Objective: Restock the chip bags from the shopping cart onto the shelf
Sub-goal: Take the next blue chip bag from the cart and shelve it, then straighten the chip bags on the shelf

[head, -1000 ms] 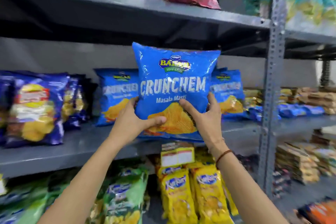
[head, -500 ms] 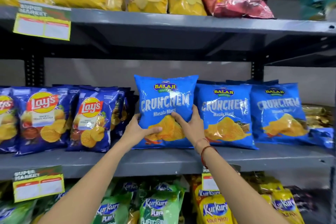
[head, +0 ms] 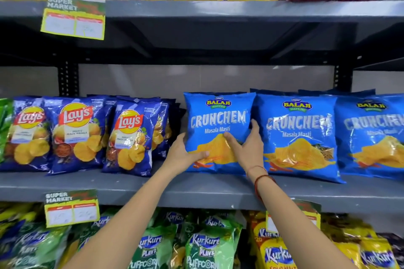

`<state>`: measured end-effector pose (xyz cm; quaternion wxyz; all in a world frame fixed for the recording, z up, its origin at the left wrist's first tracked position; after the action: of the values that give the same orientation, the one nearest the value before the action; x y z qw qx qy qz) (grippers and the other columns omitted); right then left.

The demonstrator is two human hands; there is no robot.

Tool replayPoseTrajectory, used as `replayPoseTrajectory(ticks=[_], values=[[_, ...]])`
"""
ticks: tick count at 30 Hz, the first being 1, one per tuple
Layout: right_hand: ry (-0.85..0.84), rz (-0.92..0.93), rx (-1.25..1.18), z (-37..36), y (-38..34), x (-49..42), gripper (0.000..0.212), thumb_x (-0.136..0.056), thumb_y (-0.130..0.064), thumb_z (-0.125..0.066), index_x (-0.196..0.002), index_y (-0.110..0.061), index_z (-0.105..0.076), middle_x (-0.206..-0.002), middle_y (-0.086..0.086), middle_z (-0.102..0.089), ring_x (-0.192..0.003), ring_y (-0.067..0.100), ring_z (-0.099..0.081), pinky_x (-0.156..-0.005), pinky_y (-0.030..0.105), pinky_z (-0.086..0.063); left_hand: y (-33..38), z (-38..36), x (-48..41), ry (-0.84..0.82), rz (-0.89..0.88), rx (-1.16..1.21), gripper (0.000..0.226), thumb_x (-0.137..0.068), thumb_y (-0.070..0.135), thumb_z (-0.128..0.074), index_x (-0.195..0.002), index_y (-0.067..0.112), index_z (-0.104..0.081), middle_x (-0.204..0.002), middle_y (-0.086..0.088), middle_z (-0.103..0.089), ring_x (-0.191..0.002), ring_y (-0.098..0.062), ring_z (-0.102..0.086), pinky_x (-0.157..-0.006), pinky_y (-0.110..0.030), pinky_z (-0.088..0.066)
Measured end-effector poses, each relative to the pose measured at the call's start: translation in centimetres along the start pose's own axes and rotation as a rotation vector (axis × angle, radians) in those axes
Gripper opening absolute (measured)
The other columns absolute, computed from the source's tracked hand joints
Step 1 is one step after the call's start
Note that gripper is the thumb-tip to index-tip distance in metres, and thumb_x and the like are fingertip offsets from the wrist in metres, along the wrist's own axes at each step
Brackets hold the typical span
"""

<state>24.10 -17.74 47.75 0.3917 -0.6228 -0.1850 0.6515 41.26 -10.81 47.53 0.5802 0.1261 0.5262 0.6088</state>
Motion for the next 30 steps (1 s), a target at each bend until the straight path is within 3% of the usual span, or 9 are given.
replayPoseTrajectory(ticks=[2,5,7,10,13,16,20,25,30], values=[[0.146,0.145,0.168,0.1,-1.3,0.8,0.083,-0.083,-0.039,-0.066,-0.147,-0.008,-0.024,-0.144,0.015,-0.04,-0.133,0.03,-0.038,-0.109,0.04,-0.033,-0.4,1.0,1.2,0.061,-0.087,-0.083,0.085,-0.072,0.033,-0.075,-0.14,0.014,-0.028,-0.132,-0.003,-0.046,-0.121,-0.021,-0.046,-0.096,-0.031,-0.037],[0.307,0.366,0.228,-0.8,-3.7,2.0,0.063,-0.086,-0.035,-0.06,-0.138,-0.004,-0.041,-0.131,0.021,-0.049,-0.121,0.031,-0.044,-0.102,0.039,-0.037,-1.1,3.4,3.7,0.181,-0.252,-0.164,0.067,-0.076,0.033,-0.071,-0.133,0.019,-0.04,-0.126,-0.002,-0.049,-0.112,-0.015,-0.05,-0.092,-0.031,-0.043],[0.185,0.413,0.116,-2.4,-5.3,2.6,0.056,-0.086,-0.033,-0.06,-0.133,-0.005,-0.046,-0.124,0.018,-0.052,-0.115,0.029,-0.047,-0.101,0.036,-0.038,-1.4,5.3,5.3,0.28,-0.347,-0.266,0.054,-0.079,0.032,-0.068,-0.128,0.022,-0.046,-0.123,0.002,-0.05,-0.111,-0.012,-0.05,-0.091,-0.025,-0.04],[-0.104,0.319,-0.062,-5.2,-7.5,3.7,0.057,-0.084,-0.034,-0.067,-0.131,-0.009,-0.047,-0.123,0.009,-0.053,-0.109,0.024,-0.053,-0.095,0.034,-0.043,-2.3,8.2,7.1,0.428,-0.415,-0.489,0.045,-0.083,0.033,-0.063,-0.123,0.02,-0.05,-0.12,0.001,-0.052,-0.11,-0.015,-0.05,-0.086,-0.024,-0.04],[-0.399,0.092,-0.187,-8.1,-9.3,4.8,0.069,-0.079,-0.037,-0.072,-0.135,-0.011,-0.042,-0.114,0.004,-0.053,-0.097,0.016,-0.053,-0.082,0.022,-0.041,-4.5,10.7,7.8,0.457,-0.334,-0.646,0.054,-0.083,0.047,-0.051,-0.125,0.012,-0.05,-0.123,-0.007,-0.054,-0.114,-0.026,-0.05,-0.089,-0.042,-0.047],[-0.588,-0.041,-0.167,-11.2,-9.5,5.9,0.081,-0.075,-0.042,-0.075,-0.139,-0.012,-0.036,-0.112,-0.001,-0.054,-0.104,0.016,-0.053,-0.088,0.024,-0.042,-6.7,12.5,8.2,0.402,-0.212,-0.721,0.071,-0.081,0.061,-0.033,-0.13,0.012,-0.046,-0.128,-0.009,-0.055,-0.117,-0.026,-0.051,-0.09,-0.043,-0.046],[-0.677,-0.141,-0.174,-15.2,-8.8,7.3,0.089,-0.066,-0.044,-0.081,-0.138,-0.014,-0.038,-0.134,0.004,-0.057,-0.121,0.022,-0.054,-0.102,0.031,-0.042,-8.7,13.1,9.1,0.332,-0.114,-0.808,0.078,-0.082,0.064,-0.022,-0.132,0.009,-0.046,-0.129,-0.011,-0.058,-0.116,-0.027,-0.055,-0.093,-0.041,-0.043],[-0.693,-0.136,-0.117,-17.4,-8.9,7.9,0.088,-0.068,-0.033,-0.083,-0.139,-0.009,-0.036,-0.138,0.009,-0.053,-0.129,0.028,-0.048,-0.104,0.033,-0.038,-9.9,13.2,9.5,0.396,-0.13,-0.87,0.065,-0.086,0.057,-0.022,-0.099,0.011,-0.067,-0.086,-0.008,-0.072,-0.083,-0.028,-0.066,-0.077,-0.036,-0.046],[-0.666,-0.098,-0.152,-18.3,-8.9,7.1,0.078,-0.065,-0.022,-0.086,-0.131,-0.009,-0.045,-0.134,0.01,-0.057,-0.124,0.027,-0.052,-0.103,0.034,-0.041,-10.2,13.1,9.3,0.412,-0.161,-0.866,0.06,-0.088,0.051,-0.026,-0.094,0.01,-0.069,-0.082,-0.008,-0.073,-0.079,-0.028,-0.066,-0.074,-0.036,-0.047]])
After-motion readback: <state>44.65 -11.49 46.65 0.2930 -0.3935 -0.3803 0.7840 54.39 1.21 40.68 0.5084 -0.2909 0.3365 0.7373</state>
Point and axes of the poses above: each hand's wrist, its own x-axis away from the middle knuckle, its own z-axis out of the back of the hand, y = z × x, the point moved 2 cm from there along -x, towards the middle knuckle
